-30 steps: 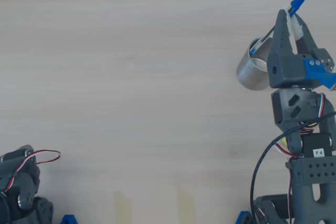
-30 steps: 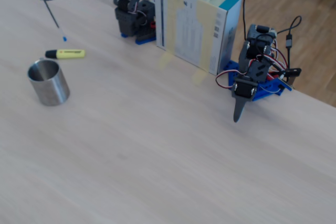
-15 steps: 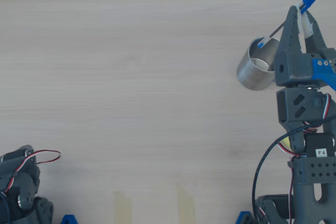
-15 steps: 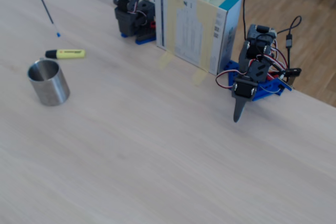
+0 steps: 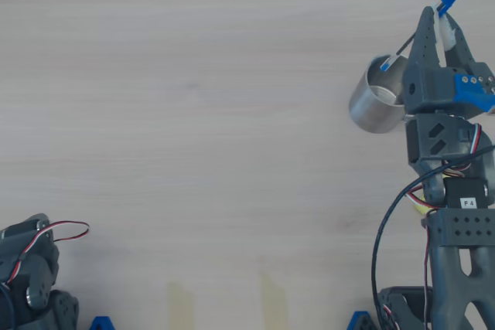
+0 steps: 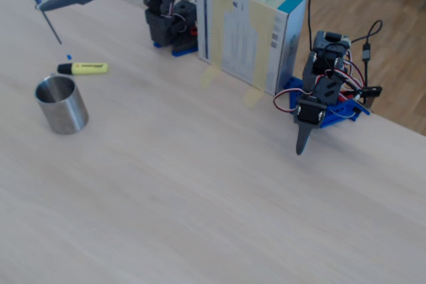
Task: Grab the blue pen and put it in the silver cup.
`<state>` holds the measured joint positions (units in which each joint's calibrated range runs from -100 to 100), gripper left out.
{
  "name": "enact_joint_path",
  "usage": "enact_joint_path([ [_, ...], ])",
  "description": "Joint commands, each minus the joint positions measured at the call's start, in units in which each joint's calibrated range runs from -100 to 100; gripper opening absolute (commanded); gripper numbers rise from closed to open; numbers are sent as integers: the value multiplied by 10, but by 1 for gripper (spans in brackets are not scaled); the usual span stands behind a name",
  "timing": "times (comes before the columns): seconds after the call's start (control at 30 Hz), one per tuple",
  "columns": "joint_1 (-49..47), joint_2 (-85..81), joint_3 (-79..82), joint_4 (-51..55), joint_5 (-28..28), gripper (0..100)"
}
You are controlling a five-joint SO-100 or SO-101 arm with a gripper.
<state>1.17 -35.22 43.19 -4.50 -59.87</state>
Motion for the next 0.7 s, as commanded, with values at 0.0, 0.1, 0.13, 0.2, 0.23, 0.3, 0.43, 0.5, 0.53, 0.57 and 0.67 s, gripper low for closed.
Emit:
enact_joint_path([
  [0.0, 8, 14, -20, -24, 1, 2],
  [0.1, 7, 28, -22, -24, 2, 2],
  [0.13, 6, 33, -22, -23, 2, 2],
  [0.2, 4, 45, -23, -23, 2, 2],
  [0.23, 3, 51, -24, -23, 2, 2],
  [0.3, 2, 64, -30, -23, 2, 2],
  [0.43, 3, 88, -44, -23, 2, 2],
  [0.5, 3, 95, -50, -23, 2, 2],
  [0.53, 4, 99, -51, -23, 2, 2],
  [0.57, 4, 102, -52, -23, 2, 2],
  [0.67, 5, 112, -52, -23, 2, 2],
])
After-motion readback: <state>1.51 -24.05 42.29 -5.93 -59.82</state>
